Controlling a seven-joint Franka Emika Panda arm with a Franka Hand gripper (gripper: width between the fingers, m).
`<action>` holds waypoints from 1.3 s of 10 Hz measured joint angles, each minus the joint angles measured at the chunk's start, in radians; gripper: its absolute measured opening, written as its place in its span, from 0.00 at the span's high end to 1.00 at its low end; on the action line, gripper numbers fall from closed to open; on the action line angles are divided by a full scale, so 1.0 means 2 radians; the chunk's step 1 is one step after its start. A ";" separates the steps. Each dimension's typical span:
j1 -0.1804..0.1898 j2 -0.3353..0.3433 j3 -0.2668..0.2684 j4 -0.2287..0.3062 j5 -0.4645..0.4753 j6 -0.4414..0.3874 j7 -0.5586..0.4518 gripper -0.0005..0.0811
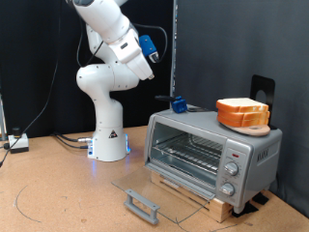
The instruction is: Make a piece of toast with the oven
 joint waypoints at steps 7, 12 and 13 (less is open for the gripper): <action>0.004 -0.093 0.058 -0.040 -0.011 0.062 -0.083 0.01; -0.007 -0.209 0.138 -0.124 0.025 0.155 0.012 0.01; -0.008 -0.220 0.143 -0.133 0.037 0.161 0.022 0.01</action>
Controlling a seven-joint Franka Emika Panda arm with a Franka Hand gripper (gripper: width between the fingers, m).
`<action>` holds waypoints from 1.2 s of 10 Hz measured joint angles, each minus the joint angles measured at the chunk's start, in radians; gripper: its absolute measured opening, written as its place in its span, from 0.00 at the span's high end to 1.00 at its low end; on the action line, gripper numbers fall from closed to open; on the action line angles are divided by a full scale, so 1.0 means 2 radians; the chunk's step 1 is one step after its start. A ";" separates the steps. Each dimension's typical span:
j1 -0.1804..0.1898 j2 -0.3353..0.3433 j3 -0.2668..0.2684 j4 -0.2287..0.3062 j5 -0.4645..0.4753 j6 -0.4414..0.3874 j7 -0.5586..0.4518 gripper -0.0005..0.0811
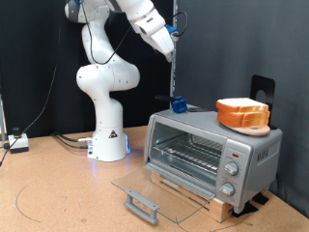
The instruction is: Make a piece of toast with the oven
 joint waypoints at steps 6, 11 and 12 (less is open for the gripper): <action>-0.006 -0.040 0.052 -0.084 0.032 0.139 0.003 0.01; -0.006 -0.039 0.079 -0.113 0.020 0.137 0.002 0.01; -0.005 -0.039 0.080 -0.111 0.020 0.132 -0.001 0.01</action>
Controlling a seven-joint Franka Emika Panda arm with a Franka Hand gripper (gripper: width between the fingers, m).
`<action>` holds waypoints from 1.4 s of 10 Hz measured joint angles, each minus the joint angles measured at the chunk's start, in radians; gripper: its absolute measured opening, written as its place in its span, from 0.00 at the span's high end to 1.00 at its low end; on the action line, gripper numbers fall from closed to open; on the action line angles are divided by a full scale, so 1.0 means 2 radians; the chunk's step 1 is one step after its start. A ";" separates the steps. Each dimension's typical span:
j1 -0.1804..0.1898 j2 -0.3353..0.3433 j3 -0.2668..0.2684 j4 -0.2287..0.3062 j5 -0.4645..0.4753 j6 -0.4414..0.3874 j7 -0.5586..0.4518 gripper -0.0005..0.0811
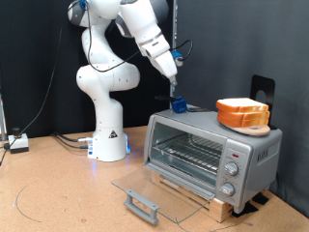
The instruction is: Make a piece of toast with the oven
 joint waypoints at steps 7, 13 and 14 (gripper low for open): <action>0.017 -0.016 0.093 -0.022 0.010 0.021 0.018 0.01; 0.016 -0.013 0.104 -0.046 0.040 0.046 0.011 0.01; 0.016 -0.011 0.104 -0.049 0.045 0.050 0.009 0.01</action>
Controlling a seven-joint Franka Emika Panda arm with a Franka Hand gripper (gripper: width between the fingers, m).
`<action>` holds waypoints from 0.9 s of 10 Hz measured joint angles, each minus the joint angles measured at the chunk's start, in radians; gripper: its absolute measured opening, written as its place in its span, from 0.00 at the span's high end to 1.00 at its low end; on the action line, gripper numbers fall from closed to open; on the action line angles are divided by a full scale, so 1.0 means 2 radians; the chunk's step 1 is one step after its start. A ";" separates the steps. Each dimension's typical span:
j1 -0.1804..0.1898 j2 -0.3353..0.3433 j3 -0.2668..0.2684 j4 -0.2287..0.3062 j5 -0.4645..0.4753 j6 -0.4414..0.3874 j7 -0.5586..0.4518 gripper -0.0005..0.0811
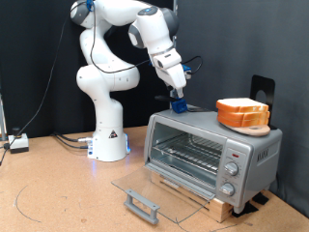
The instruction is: Make a piece of toast with the oven
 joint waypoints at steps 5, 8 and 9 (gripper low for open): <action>0.000 0.033 0.012 -0.008 0.014 0.025 -0.012 0.01; 0.001 0.055 0.027 -0.010 0.032 0.051 -0.036 0.01; 0.002 0.060 0.032 -0.010 0.040 0.055 -0.043 0.01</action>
